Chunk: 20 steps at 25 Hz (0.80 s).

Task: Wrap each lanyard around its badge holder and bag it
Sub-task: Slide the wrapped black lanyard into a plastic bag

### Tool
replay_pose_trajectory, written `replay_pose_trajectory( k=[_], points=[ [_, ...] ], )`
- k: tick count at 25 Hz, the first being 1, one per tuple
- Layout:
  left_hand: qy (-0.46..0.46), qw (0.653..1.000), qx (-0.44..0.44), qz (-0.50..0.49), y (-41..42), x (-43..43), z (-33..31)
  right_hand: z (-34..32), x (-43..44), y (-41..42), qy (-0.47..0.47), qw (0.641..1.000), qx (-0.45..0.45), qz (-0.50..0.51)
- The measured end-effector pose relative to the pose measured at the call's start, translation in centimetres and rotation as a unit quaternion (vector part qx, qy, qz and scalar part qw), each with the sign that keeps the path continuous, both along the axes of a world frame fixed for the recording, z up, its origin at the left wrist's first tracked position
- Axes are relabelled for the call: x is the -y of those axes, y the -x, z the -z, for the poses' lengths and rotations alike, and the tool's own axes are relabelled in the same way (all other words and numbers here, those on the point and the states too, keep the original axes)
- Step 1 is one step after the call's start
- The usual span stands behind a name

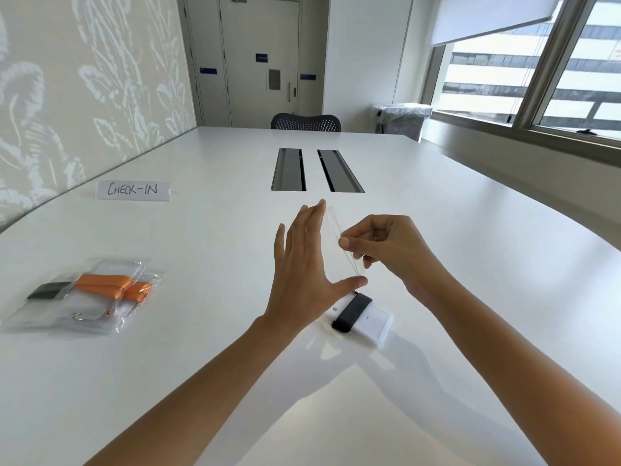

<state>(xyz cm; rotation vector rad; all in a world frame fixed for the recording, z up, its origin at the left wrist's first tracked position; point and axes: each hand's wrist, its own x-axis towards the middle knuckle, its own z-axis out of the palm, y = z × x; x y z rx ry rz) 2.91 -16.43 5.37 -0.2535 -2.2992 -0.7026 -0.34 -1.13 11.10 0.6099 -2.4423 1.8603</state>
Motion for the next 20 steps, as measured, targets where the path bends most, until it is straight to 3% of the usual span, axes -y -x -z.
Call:
replay_pose_trajectory(
  k=[8, 20],
  points=[
    [-0.028, 0.999, -0.011, 0.009, 0.2, 0.4, -0.7, -0.5, 0.2, 0.8, 0.009, 0.999, 0.030, -0.032],
    [0.002, 0.999, -0.051, -0.015, 1.5, 1.6, -1.0, 0.0, 0.6, 1.8, -0.030, 0.996, -0.066, 0.061]
  ],
)
